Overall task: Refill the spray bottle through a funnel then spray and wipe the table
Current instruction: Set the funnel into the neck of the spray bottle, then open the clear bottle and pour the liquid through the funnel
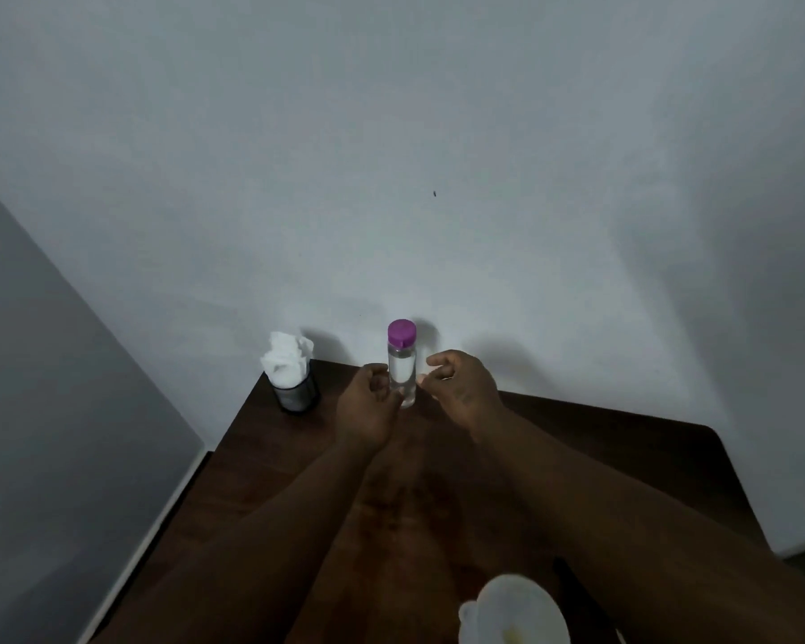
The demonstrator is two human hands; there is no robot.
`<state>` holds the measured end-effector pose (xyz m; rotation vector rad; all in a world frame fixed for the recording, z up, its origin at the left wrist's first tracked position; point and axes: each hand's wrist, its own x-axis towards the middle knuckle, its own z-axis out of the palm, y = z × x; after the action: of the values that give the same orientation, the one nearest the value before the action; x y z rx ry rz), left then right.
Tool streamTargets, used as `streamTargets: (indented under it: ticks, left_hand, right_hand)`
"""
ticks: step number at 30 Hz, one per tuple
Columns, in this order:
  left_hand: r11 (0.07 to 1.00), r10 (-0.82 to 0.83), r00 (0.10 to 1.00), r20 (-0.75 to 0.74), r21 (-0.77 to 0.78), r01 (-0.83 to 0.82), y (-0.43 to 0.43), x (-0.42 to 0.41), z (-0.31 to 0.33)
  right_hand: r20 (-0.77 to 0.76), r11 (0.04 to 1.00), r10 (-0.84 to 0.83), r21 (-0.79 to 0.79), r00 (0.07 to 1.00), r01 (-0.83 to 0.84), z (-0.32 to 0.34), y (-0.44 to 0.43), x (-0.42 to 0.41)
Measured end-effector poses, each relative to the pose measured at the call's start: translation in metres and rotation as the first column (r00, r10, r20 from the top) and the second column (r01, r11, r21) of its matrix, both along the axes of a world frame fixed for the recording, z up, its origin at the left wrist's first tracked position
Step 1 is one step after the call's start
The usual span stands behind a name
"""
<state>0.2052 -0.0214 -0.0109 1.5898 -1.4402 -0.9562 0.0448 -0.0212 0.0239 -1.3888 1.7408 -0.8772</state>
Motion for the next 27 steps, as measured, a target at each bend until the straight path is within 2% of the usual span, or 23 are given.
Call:
streamTargets:
  ticks: [5,13,17,23,27]
  left_hand:
    - [1.000,-0.015,0.999,0.040,0.003,0.015,-0.046,-0.010,-0.012]
    - [0.997,0.047,0.997,0.055,-0.057,-0.044,-0.070,-0.032,-0.015]
    - [0.994,0.008,0.998,0.055,-0.111,-0.002,-0.058,-0.030,-0.013]
    - [0.968,-0.147,0.988,-0.045,-0.211,0.134,-0.015,-0.022,-0.017]
    - [0.954,-0.145,0.989,0.027,-0.262,0.146,0.023,-0.017,-0.008]
  right_hand:
    - [-0.115,0.997,-0.018,-0.078,0.993,0.009,-0.001,-0.047,0.012]
    - [-0.283,0.984,0.045,-0.155,0.958,-0.092,-0.002,-0.082,0.022]
    - [-0.332,0.979,0.052,-0.170,0.942,-0.114,-0.001,-0.073,0.018]
    - [-0.387,0.967,0.054,-0.210,0.921,-0.145,0.007,-0.036,0.006]
    - [-0.400,0.948,0.091,-0.246,0.912,-0.202,0.018,0.001,-0.002]
